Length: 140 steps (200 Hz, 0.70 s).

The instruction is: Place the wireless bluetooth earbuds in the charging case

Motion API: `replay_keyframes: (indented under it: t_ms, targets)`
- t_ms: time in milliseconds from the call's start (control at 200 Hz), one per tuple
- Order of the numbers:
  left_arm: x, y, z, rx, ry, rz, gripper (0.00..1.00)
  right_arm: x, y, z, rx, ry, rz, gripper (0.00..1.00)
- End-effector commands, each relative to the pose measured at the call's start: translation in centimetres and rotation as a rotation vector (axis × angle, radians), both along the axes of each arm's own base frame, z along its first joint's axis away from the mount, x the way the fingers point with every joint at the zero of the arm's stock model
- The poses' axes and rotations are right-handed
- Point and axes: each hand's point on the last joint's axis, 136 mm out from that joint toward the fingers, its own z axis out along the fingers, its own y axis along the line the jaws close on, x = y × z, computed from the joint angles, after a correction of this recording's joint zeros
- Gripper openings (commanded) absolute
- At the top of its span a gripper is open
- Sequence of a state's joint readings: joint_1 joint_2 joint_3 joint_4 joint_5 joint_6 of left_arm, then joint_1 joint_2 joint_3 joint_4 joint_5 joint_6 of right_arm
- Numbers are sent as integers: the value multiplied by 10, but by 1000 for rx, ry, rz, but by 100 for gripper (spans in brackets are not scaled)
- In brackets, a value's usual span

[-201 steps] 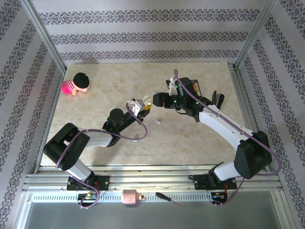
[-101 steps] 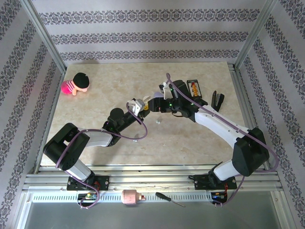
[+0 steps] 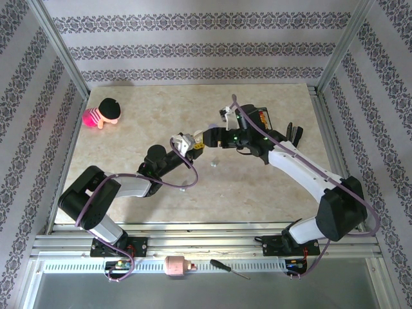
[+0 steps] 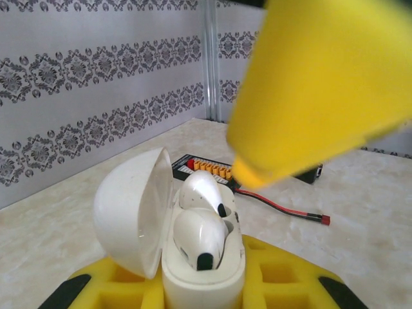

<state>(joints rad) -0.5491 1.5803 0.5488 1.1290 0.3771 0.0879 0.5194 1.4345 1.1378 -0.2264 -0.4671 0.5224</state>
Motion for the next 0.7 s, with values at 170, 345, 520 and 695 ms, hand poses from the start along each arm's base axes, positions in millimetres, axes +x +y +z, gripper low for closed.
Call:
replay_keyframes:
  t_ms: [170,345,520,695]
  targets:
    - [-23,1,14,120,-165,-76,0,16,11,15,77,45,-21,81]
    - [-25,1,18,132,-199,-84,0,23,21,9,22,45,-22,83]
    - [-21,6,27,95,-195,-47,0,21,20,3,8,57,-26,83]
    - [-14,12,30,70,-162,12,0,11,14,0,-4,63,-24,83]
